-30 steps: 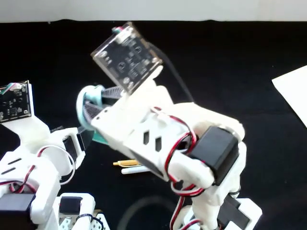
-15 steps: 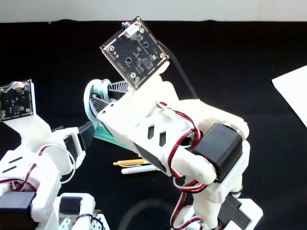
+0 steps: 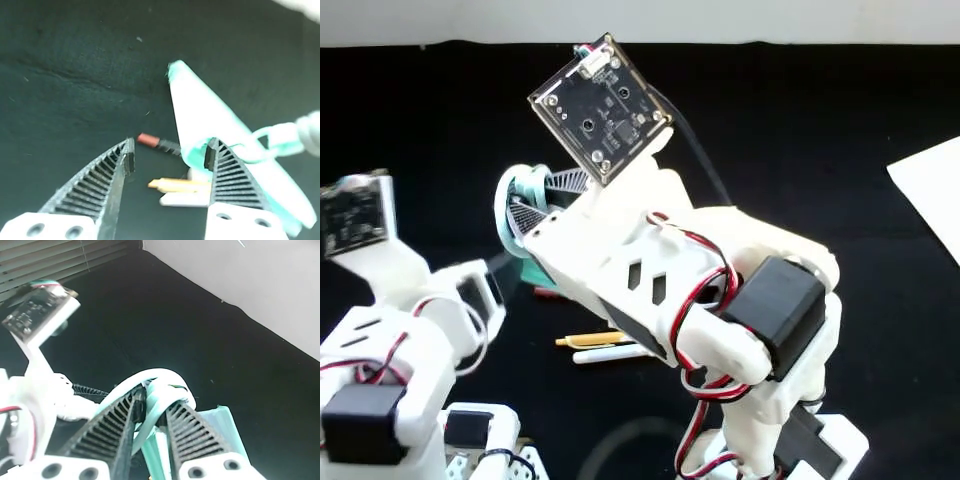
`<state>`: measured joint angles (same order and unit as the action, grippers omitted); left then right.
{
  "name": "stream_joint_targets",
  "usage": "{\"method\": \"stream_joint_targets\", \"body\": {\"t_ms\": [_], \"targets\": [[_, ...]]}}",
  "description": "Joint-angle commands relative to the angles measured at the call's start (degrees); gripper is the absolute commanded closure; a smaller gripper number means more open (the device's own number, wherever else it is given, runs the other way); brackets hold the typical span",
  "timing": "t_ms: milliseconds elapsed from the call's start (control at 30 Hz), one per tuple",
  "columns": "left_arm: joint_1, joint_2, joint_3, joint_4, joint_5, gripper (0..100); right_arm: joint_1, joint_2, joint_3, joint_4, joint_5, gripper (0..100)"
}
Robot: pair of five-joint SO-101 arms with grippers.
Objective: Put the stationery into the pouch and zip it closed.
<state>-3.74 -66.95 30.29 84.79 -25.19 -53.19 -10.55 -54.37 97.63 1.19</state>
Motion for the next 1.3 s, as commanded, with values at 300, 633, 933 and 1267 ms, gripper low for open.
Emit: {"method": "stream_joint_targets", "body": {"t_ms": [300, 633, 933, 1267], "targets": [[3.0, 0.7, 7.1, -4.7, -6.0, 77, 1.0, -1.7, -1.8, 0.0, 0.5, 99.3], [5.4, 0.7, 5.9, -5.4, -7.0, 99, 5.9, -1.8, -1.8, -0.1, 0.4, 99.3], [5.7, 0.7, -16.9, 8.6, -1.2, 99, 10.9, -1.5, -9.7, -2.9, 0.4, 99.3], [5.7, 0.7, -21.3, 14.2, 8.7, 99, 13.2, -1.1, -15.6, -5.8, 0.4, 99.3]]}}
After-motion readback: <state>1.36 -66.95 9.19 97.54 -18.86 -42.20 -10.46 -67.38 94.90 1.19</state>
